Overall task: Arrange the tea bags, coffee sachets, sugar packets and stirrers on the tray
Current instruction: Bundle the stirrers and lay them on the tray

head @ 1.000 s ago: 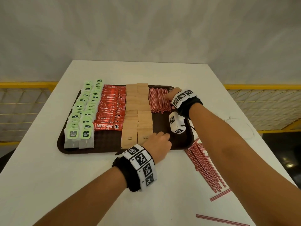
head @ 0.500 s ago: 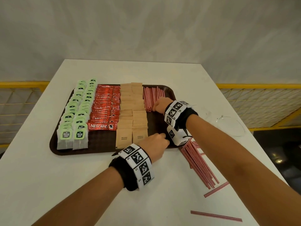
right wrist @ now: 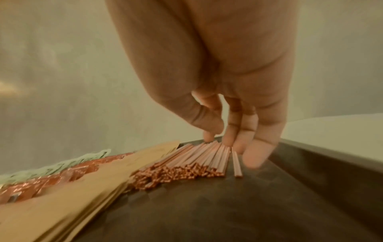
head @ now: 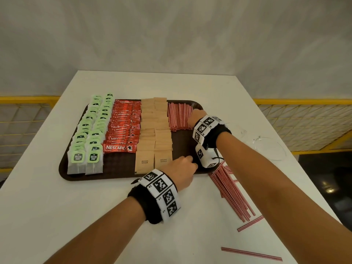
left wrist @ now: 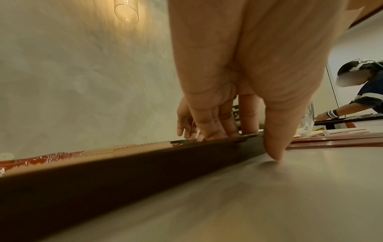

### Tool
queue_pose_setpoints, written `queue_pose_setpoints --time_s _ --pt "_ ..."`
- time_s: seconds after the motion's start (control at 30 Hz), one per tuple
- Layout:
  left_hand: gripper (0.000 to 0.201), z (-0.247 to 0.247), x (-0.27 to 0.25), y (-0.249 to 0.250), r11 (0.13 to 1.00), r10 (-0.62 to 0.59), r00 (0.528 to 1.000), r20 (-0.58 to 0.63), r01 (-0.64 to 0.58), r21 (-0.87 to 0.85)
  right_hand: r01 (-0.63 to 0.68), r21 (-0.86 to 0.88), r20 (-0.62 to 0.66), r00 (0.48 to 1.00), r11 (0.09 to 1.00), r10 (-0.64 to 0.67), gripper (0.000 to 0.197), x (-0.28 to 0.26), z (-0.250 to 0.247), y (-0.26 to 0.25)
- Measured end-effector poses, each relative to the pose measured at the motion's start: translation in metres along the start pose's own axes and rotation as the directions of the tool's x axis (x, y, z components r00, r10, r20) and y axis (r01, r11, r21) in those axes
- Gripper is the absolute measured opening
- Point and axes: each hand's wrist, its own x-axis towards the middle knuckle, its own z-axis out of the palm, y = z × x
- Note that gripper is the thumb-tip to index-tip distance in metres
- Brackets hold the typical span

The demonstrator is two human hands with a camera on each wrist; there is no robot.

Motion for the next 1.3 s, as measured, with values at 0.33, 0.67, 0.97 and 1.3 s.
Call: queue_pose_setpoints --time_s 0.33,0.67,0.97,1.3 --pt "0.036 -0.001 0.000 0.001 0.999 -0.039 0.997 0.060 0.041 -0.033 0.033 0.239 0.067 0.996 0.970 -0.050 0.026 -0.001 0.005 -0.001" --pt "0.054 0.007 -0.031 0.026 0.931 0.132 0.980 -0.148 -0.174 -0.322 0.165 0.709 -0.035 0.979 0.686 -0.199 0.025 -0.166 -0.040 0.078" --pt "0.095 0.020 -0.003 0.071 0.995 0.086 0.985 0.152 -0.076 -0.070 -0.121 0.167 0.198 0.976 0.979 0.087 0.039 -0.200 0.011 0.137" --pt "0.100 0.015 0.000 0.079 0.995 0.046 0.994 0.095 -0.037 -0.094 -0.091 0.077 0.139 0.987 0.993 0.079 0.043 -0.183 0.024 0.163"
